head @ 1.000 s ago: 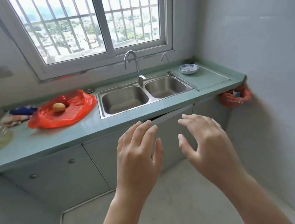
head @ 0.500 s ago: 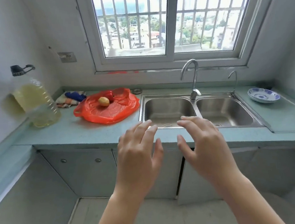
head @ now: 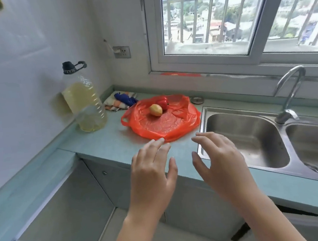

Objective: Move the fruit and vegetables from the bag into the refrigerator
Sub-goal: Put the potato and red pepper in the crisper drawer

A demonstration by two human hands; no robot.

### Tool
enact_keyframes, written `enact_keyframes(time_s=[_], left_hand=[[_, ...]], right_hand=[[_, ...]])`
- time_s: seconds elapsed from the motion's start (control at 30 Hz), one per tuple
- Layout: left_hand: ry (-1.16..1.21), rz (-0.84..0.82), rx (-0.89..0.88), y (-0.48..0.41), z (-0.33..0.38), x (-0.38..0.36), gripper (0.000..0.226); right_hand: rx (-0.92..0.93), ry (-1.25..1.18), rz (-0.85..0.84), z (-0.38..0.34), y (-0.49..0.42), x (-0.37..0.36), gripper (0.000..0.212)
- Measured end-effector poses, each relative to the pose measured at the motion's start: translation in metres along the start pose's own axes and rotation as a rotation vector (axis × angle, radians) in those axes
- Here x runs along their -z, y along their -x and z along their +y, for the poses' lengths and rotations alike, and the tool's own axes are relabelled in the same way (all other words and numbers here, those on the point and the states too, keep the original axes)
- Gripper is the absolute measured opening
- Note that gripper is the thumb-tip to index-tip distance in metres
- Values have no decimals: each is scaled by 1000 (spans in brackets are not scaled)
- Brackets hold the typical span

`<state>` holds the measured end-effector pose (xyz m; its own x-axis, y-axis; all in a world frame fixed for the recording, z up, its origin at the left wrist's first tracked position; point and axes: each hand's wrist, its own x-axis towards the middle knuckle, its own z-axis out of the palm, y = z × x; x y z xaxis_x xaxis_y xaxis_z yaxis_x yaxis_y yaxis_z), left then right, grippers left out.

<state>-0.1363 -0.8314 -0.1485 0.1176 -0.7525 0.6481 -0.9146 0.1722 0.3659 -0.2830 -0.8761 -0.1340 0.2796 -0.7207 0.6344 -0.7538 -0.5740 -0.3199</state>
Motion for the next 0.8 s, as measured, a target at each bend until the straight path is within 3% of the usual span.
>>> enact_keyframes(time_s=[0.33, 0.8], left_hand=[[8, -11, -21, -107, -112, -44, 35], [64, -98, 4, -202, -173, -166, 35]], right_hand=[[-19, -3, -35, -1, -120, -101, 38], [-91, -65, -163, 93, -217, -197, 40]])
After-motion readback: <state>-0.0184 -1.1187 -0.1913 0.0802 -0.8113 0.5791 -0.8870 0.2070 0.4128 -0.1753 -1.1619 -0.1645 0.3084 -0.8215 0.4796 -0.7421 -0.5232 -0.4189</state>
